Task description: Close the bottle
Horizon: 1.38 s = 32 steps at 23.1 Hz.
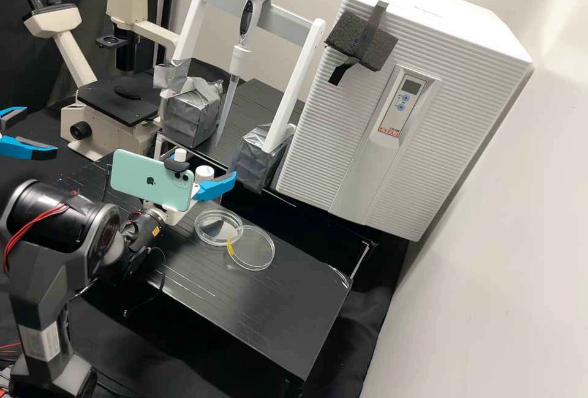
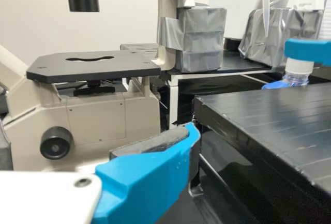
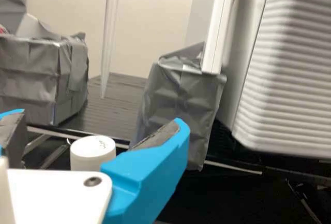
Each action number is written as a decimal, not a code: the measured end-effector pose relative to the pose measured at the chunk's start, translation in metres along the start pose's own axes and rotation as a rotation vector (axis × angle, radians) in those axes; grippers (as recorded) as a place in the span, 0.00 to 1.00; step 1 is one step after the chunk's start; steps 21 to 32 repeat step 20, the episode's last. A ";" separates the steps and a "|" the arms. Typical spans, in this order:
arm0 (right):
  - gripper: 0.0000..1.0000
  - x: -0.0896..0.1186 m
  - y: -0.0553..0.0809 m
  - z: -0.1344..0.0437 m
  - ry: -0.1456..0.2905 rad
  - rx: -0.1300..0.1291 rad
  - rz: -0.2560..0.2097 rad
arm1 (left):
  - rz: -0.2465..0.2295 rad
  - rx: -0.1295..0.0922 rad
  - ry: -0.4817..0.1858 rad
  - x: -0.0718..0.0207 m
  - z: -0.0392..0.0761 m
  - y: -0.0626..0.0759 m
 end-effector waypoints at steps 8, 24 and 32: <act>1.00 -0.018 0.008 -0.015 0.013 -0.043 0.045 | 0.002 0.105 0.009 0.0017 0.005 -0.003; 1.00 -0.024 0.008 -0.013 0.015 -0.031 0.045 | 0.038 0.173 0.091 -0.0028 0.005 0.000; 1.00 -0.024 0.008 -0.013 0.015 -0.031 0.045 | 0.038 0.173 0.091 -0.0028 0.005 0.000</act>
